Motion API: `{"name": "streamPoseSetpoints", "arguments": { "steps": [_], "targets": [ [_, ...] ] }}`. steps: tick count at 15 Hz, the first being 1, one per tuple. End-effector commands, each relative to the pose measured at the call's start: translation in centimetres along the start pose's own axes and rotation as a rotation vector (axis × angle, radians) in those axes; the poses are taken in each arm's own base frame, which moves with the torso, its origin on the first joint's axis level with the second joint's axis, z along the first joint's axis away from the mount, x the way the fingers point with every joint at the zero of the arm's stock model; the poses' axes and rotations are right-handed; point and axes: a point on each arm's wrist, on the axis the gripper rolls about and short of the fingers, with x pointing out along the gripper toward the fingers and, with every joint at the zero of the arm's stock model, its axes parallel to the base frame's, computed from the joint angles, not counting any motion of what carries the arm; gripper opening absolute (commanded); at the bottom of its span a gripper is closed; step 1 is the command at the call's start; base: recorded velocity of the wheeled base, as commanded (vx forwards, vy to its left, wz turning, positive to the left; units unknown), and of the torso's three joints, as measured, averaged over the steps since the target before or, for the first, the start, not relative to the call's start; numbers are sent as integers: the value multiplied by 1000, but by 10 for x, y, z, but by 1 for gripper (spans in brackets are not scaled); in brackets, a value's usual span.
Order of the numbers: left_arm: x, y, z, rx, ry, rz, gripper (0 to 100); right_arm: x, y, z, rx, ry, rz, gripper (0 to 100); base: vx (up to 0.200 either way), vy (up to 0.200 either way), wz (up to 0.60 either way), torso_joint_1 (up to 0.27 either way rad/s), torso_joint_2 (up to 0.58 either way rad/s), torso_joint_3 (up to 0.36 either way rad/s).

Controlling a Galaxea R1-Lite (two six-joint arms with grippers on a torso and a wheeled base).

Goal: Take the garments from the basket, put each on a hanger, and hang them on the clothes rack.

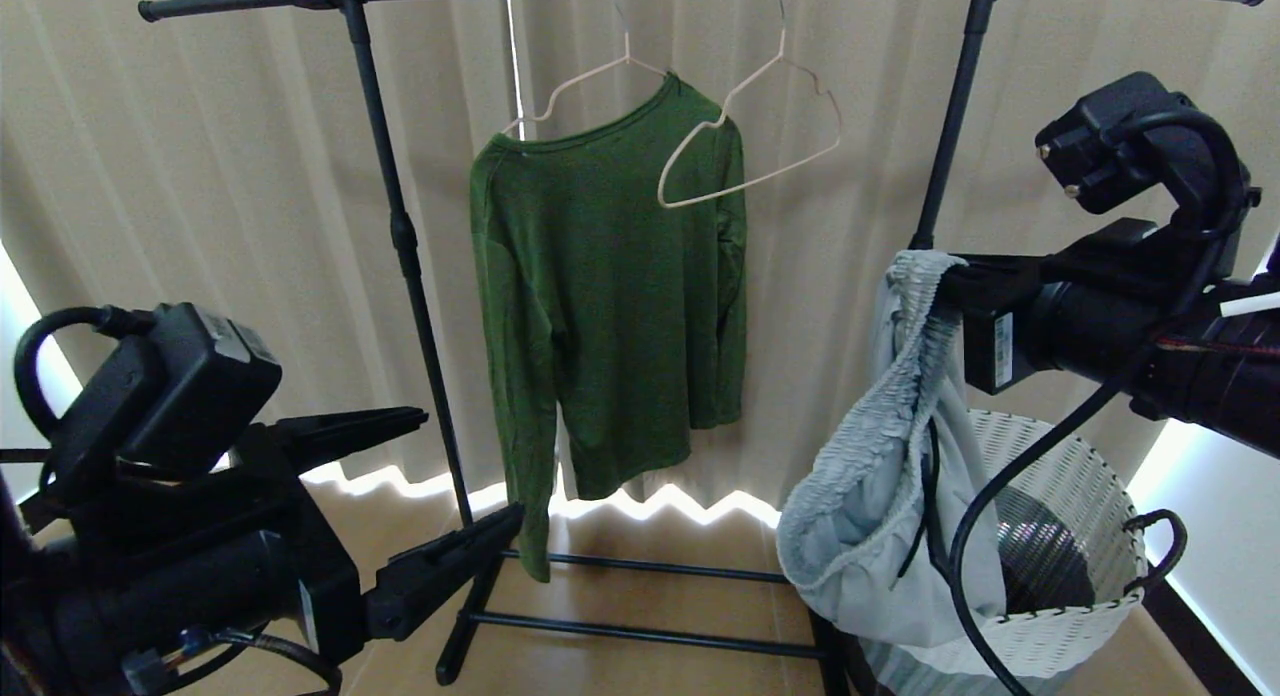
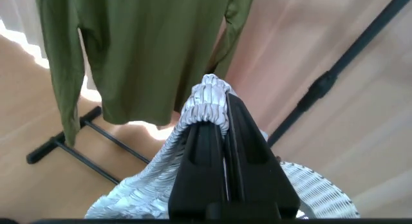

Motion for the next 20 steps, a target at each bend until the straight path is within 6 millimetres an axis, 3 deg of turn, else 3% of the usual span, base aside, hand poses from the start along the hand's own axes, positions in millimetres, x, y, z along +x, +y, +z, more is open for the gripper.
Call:
{"name": "streamPoseSetpoints", "arguments": {
  "steps": [1,4,7,9,14,20],
  "targets": [
    [21,-4,5,-9,24,-38,100,4,4,6,13,-16,24,0,0,0,0,0,0,0],
    [55,-23,13,-66,54,-127,100,7,17,23,84,-65,75,0,0,0,0,0,0,0],
    [89,-56,8,-144,129,-212,100,4,32,42,129,-120,136,0,0,0,0,0,0,0],
    [110,-64,6,-211,159,-206,100,-1,38,45,138,-133,170,0,0,0,0,0,0,0],
    [147,-57,-11,-275,233,-106,100,-11,38,50,164,-165,234,0,0,0,0,0,0,0],
    [170,-41,-43,-307,333,-9,100,-17,33,54,177,-183,235,0,0,0,0,0,0,0]
  ]
}}
